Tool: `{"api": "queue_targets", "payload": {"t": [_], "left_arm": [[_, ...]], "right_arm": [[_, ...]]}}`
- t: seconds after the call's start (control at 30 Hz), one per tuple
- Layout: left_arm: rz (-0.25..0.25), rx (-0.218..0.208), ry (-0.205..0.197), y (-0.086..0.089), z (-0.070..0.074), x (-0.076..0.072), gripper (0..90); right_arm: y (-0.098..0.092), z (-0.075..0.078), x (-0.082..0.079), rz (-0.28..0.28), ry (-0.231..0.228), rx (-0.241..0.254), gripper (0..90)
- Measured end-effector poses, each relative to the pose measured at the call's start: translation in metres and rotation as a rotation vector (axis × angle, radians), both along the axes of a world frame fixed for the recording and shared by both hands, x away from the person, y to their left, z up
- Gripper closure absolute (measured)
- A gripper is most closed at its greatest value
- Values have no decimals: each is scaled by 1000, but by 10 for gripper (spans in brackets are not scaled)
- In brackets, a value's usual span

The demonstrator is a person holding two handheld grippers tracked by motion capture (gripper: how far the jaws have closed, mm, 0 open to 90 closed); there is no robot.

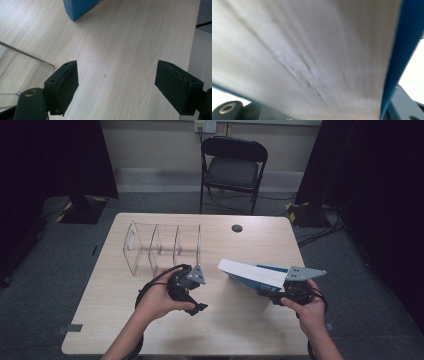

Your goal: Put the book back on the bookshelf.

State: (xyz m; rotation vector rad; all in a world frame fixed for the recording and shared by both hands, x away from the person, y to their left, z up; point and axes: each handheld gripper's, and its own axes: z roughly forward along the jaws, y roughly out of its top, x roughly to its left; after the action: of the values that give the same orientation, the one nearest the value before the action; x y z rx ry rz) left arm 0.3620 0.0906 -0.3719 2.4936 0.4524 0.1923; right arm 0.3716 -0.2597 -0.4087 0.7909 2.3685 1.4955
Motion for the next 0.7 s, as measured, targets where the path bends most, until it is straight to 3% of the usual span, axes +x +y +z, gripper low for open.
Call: {"api": "queue_targets", "payload": {"t": [0.23,0.7], "left_arm": [[2,6,43,4,-18,0,189],[16,-22,96,6,-48,-2,189]], "right_arm": [[-5,8,11,-48,39,36,539],[-16,12,23,-93,37,69,580]]}}
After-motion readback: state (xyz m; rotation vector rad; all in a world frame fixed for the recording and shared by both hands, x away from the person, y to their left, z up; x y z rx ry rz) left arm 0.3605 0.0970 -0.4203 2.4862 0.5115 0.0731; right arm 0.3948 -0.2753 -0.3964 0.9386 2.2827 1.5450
